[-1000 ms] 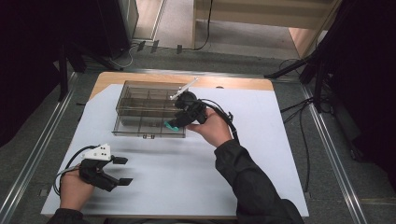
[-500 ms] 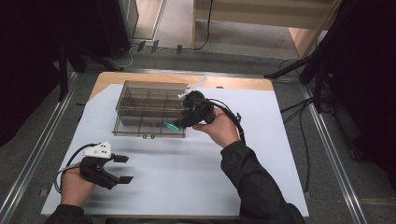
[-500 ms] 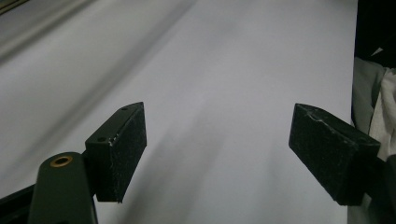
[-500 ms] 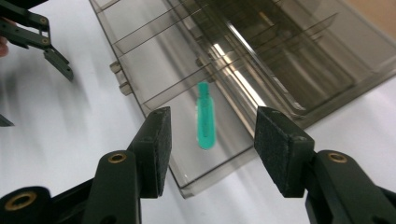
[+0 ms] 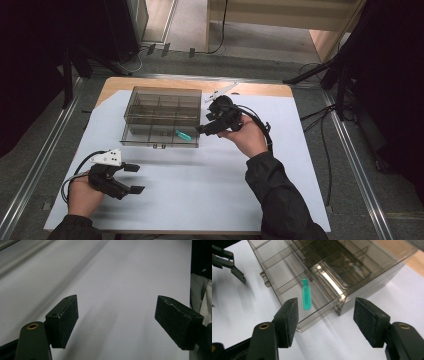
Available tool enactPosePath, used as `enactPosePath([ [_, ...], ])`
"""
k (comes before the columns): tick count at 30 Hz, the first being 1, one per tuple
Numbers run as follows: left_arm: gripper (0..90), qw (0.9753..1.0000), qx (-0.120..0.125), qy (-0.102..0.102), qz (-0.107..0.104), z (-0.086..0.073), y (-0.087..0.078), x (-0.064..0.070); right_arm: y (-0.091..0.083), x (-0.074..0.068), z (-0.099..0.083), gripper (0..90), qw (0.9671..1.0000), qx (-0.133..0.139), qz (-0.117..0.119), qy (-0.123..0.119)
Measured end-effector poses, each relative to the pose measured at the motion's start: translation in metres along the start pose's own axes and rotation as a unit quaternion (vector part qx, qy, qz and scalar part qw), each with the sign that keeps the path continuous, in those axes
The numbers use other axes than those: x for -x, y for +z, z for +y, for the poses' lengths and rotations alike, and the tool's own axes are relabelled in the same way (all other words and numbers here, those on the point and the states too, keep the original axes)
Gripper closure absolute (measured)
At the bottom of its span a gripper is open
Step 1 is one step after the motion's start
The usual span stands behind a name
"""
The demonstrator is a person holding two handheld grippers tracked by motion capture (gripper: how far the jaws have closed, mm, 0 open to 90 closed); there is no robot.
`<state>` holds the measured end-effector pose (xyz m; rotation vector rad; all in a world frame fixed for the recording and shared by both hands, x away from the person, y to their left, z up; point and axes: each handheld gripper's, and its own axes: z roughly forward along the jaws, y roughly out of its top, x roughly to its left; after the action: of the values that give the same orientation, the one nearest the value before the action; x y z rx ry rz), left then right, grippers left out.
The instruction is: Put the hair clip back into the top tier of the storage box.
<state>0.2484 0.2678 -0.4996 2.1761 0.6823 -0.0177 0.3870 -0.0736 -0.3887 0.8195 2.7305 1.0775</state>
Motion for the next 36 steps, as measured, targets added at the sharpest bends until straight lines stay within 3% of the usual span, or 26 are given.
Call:
enactPosePath([
  [1, 20.0, 1.0, 0.001, -0.002, -0.003, 0.0, 0.001, -0.001, -0.003, 0.005, -0.002, 33.6, 1.0, 0.006, -0.004, 0.001],
  [15, 20.0, 1.0, 0.004, -0.003, -0.001, 0.001, 0.001, -0.001, -0.007, 0.028, -0.016, 28.2, 0.9993, -0.001, -0.022, 0.031],
  [17, 20.0, 1.0, 0.007, -0.004, -0.001, 0.001, 0.001, -0.002, -0.007, 0.033, -0.02, 22.8, 0.9993, -0.008, -0.019, 0.031],
  [26, 20.0, 0.9998, 0.017, -0.003, -0.001, 0.002, 0.0, -0.002, -0.002, 0.047, -0.035, 23.4, 0.9989, -0.011, -0.04, 0.02],
  [32, 20.0, 1.0, 0.009, 0.002, -0.001, 0.005, 0.002, -0.002, 0.001, 0.058, -0.046, 23.6, 0.9992, -0.007, -0.033, 0.022],
  [36, 19.8, 1.0, 0.0, 0.008, -0.001, 0.007, 0.005, -0.001, 0.004, 0.064, -0.055, 24.1, 0.9982, -0.011, -0.058, -0.008],
])
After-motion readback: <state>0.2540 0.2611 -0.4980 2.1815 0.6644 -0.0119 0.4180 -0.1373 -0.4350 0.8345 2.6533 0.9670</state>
